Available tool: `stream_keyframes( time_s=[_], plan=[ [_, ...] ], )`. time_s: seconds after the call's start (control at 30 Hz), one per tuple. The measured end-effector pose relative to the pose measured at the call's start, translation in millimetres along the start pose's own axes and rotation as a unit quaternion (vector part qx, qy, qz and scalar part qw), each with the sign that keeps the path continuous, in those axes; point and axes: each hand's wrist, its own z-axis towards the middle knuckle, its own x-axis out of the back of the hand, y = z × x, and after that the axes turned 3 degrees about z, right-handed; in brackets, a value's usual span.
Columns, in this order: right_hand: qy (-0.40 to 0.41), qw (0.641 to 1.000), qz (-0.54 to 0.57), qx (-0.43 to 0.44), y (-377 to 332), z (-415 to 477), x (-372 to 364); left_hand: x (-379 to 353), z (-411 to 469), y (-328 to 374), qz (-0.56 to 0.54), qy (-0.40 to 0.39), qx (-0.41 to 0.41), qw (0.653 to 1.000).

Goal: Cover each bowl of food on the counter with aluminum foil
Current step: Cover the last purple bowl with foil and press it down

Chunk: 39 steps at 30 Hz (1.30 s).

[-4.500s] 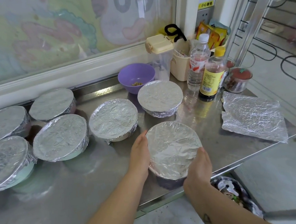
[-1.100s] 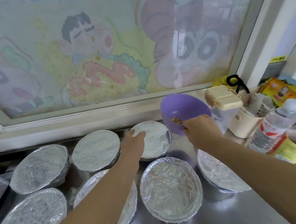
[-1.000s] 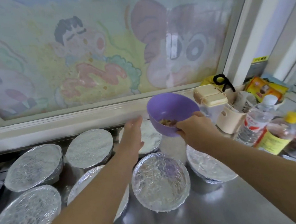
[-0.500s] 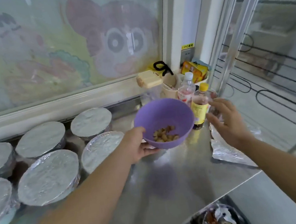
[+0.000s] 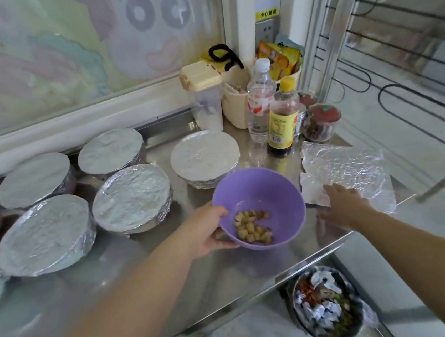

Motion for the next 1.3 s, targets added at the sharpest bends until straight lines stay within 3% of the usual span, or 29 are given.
stream_keyframes(
  time_s=[0.3, 0.43, 0.57, 0.63, 0.73, 0.8, 0.87, 0.97, 1.1, 1.2, 1.3],
  plan=[
    [0.091, 0.992, -0.085, 0.006, -20.0, -6.7, 2.6, 6.5, 0.3, -13.4, 0.006, -0.003, 0.026, 1.0],
    [0.091, 0.995, 0.033, -0.036, -17.1, -5.5, 10.4, 12.9, 0.6, -21.7, 0.01, -0.004, 0.041, 0.999],
    [0.188, 0.96, 0.206, 0.01, -25.1, -20.3, 31.0, 20.2, -2.9, -24.2, 0.026, -0.017, 0.044, 0.999],
    [0.238, 0.941, 0.236, 0.054, -36.8, -39.4, 46.2, 25.7, -8.1, -18.2, 0.117, 0.008, 0.009, 0.993],
    [0.29, 0.915, 0.233, 0.155, -58.3, -68.2, 63.8, 32.1, -15.1, -0.2, 0.242, 0.155, -0.143, 0.947],
    [0.305, 0.904, 0.202, 0.221, -73.9, -85.5, 70.4, 32.4, -21.1, 13.8, 0.24, 0.21, -0.229, 0.92],
    [0.316, 0.887, 0.153, 0.298, -90.8, -102.9, 74.8, 27.0, -26.6, 23.7, 0.17, 0.173, -0.237, 0.941],
    [0.323, 0.845, 0.093, 0.417, -109.0, -123.8, 73.5, 14.4, -35.8, 31.5, 0.004, 0.048, -0.12, 0.992],
    [0.286, 0.811, 0.01, 0.511, -118.2, -131.6, 64.1, 11.3, -35.4, 32.7, -0.072, -0.051, -0.064, 0.994],
    [0.237, 0.811, -0.06, 0.532, -121.6, -129.5, 57.5, 6.1, -34.1, 33.5, -0.072, -0.009, -0.066, 0.995],
    [0.144, 0.829, -0.041, 0.539, -124.2, -134.6, 67.0, 7.9, -31.1, 31.3, -0.011, 0.06, -0.116, 0.991]
  ],
)
